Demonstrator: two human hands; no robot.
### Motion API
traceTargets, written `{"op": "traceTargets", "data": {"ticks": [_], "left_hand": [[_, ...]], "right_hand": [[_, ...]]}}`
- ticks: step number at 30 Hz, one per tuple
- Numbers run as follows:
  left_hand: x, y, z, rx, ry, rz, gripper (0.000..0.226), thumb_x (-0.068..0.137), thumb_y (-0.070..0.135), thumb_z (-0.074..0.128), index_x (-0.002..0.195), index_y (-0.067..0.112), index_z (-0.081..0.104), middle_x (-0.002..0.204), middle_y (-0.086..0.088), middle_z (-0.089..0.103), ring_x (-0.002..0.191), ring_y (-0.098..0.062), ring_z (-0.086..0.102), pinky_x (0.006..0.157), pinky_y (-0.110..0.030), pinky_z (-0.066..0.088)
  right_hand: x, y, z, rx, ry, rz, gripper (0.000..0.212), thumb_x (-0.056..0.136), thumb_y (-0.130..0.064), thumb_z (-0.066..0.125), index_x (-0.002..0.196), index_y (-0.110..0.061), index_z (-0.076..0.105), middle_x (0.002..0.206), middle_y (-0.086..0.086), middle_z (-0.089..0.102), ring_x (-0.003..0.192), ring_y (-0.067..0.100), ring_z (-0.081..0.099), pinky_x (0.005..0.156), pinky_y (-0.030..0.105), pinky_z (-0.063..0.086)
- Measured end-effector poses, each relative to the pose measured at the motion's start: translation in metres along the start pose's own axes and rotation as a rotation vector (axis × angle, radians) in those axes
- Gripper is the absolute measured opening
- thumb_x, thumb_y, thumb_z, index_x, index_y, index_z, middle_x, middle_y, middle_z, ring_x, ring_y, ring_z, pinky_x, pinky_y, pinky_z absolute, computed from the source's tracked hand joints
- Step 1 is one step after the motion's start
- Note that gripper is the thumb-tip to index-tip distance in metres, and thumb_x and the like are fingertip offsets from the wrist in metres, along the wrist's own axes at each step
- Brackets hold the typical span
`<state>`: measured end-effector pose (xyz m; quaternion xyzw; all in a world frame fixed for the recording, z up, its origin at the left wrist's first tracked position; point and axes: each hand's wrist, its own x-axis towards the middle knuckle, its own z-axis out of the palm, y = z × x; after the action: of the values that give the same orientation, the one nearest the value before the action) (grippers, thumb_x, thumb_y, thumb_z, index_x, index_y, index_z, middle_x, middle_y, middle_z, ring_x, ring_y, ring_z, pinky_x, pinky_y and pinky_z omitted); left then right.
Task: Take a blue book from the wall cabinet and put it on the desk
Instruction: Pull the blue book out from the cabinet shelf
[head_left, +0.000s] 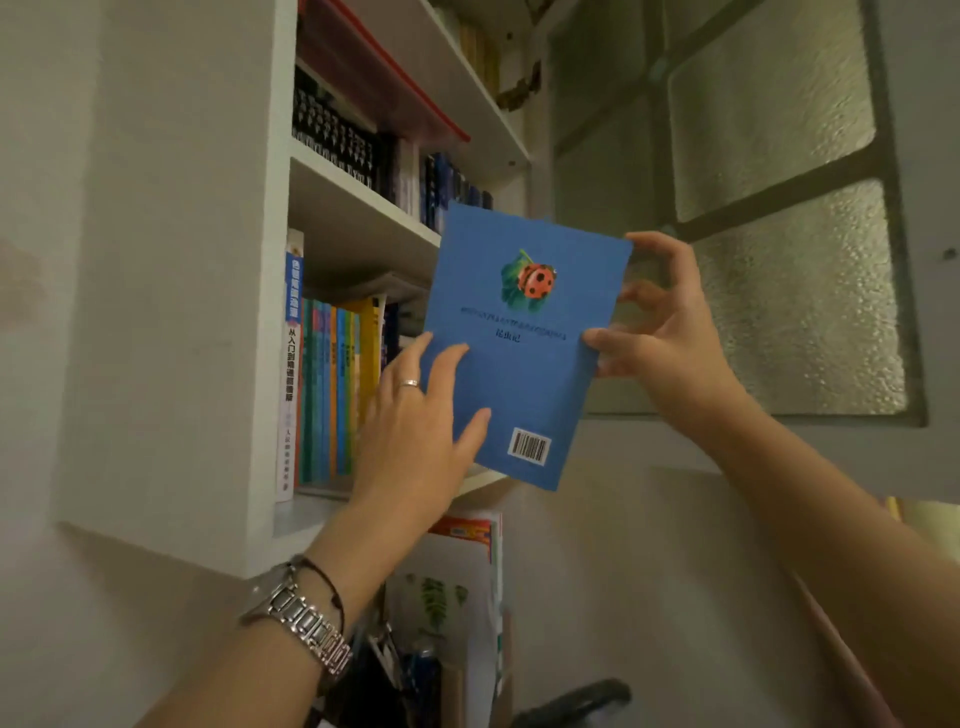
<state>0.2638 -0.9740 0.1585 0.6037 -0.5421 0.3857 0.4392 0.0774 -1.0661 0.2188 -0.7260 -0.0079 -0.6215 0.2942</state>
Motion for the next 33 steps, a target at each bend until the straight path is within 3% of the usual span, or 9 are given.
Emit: {"op": "traceTargets", "data": {"ticks": [4, 7, 9, 11, 15, 22, 28, 31, 33], "left_hand": [[-0.024, 0.016, 0.007, -0.2, -0.027, 0.023, 0.053, 0.088, 0.035, 0.057, 0.135, 0.022, 0.034, 0.149, -0.005, 0.021, 0.124, -0.022, 0.04, 0.093, -0.035, 0.045], [-0.049, 0.029, 0.014, -0.294, -0.065, 0.015, 0.052, 0.087, 0.032, 0.059, 0.133, 0.022, 0.036, 0.148, -0.004, 0.019, 0.123, -0.019, 0.04, 0.088, -0.031, 0.044], [-0.067, 0.035, 0.019, -0.332, -0.089, -0.033, 0.053, 0.087, 0.03, 0.061, 0.133, 0.02, 0.037, 0.148, -0.004, 0.019, 0.123, -0.017, 0.037, 0.091, -0.03, 0.043], [-0.085, 0.043, 0.023, -0.315, -0.124, -0.07, 0.053, 0.087, 0.031, 0.06, 0.134, 0.021, 0.036, 0.148, -0.002, 0.018, 0.125, -0.017, 0.035, 0.091, -0.03, 0.042], [-0.114, 0.054, 0.031, -0.3, -0.2, -0.134, 0.053, 0.087, 0.034, 0.06, 0.133, 0.023, 0.035, 0.146, 0.002, 0.018, 0.124, -0.019, 0.038, 0.088, -0.035, 0.047], [-0.164, 0.098, 0.043, -0.295, -0.233, -0.21, 0.052, 0.085, 0.033, 0.062, 0.13, 0.02, 0.039, 0.143, -0.002, 0.025, 0.117, -0.022, 0.044, 0.083, -0.039, 0.051], [-0.231, 0.157, 0.06, -0.258, -0.27, -0.25, 0.051, 0.086, 0.032, 0.062, 0.129, 0.018, 0.039, 0.14, -0.004, 0.028, 0.116, -0.023, 0.045, 0.085, -0.039, 0.048], [-0.269, 0.184, 0.069, -0.244, -0.349, -0.298, 0.052, 0.087, 0.039, 0.057, 0.131, 0.021, 0.036, 0.145, -0.003, 0.026, 0.121, -0.024, 0.043, 0.09, -0.041, 0.048], [-0.293, 0.205, 0.074, -0.211, -0.394, -0.295, 0.054, 0.086, 0.045, 0.055, 0.131, 0.022, 0.037, 0.148, -0.004, 0.025, 0.124, -0.026, 0.042, 0.091, -0.045, 0.048]], "right_hand": [[-0.039, -0.016, -0.018, -0.05, 0.021, 0.088, 0.07, 0.078, 0.021, 0.059, 0.114, -0.036, 0.041, 0.105, 0.016, 0.053, 0.081, 0.027, 0.068, 0.05, 0.033, 0.059], [-0.068, -0.018, -0.027, -0.118, 0.009, 0.167, 0.07, 0.079, 0.022, 0.058, 0.12, -0.031, 0.038, 0.111, 0.027, 0.053, 0.09, 0.038, 0.069, 0.057, 0.046, 0.061], [-0.085, -0.015, -0.033, -0.122, 0.003, 0.212, 0.07, 0.079, 0.021, 0.058, 0.12, -0.033, 0.038, 0.11, 0.024, 0.057, 0.085, 0.033, 0.071, 0.06, 0.048, 0.059], [-0.101, -0.007, -0.038, -0.134, -0.005, 0.246, 0.071, 0.08, 0.021, 0.058, 0.118, -0.036, 0.039, 0.106, 0.016, 0.058, 0.08, 0.03, 0.072, 0.059, 0.046, 0.06], [-0.131, 0.007, -0.05, -0.128, 0.0, 0.316, 0.072, 0.079, 0.021, 0.059, 0.122, -0.034, 0.04, 0.103, 0.015, 0.058, 0.085, 0.042, 0.069, 0.063, 0.053, 0.058], [-0.18, 0.012, -0.092, -0.103, -0.02, 0.403, 0.072, 0.077, 0.021, 0.058, 0.125, -0.03, 0.041, 0.096, 0.009, 0.053, 0.076, 0.031, 0.064, 0.065, 0.06, 0.055], [-0.252, 0.016, -0.143, -0.076, -0.051, 0.443, 0.071, 0.078, 0.017, 0.062, 0.125, -0.032, 0.041, 0.108, 0.018, 0.058, 0.091, 0.047, 0.066, 0.068, 0.066, 0.054], [-0.294, 0.013, -0.163, -0.128, -0.056, 0.464, 0.07, 0.076, 0.017, 0.063, 0.126, -0.026, 0.039, 0.111, 0.0, 0.062, 0.098, 0.041, 0.065, 0.066, 0.061, 0.056], [-0.318, 0.009, -0.171, -0.182, -0.042, 0.489, 0.069, 0.076, 0.016, 0.063, 0.124, -0.028, 0.039, 0.109, 0.006, 0.061, 0.1, 0.038, 0.064, 0.063, 0.054, 0.059]]}}
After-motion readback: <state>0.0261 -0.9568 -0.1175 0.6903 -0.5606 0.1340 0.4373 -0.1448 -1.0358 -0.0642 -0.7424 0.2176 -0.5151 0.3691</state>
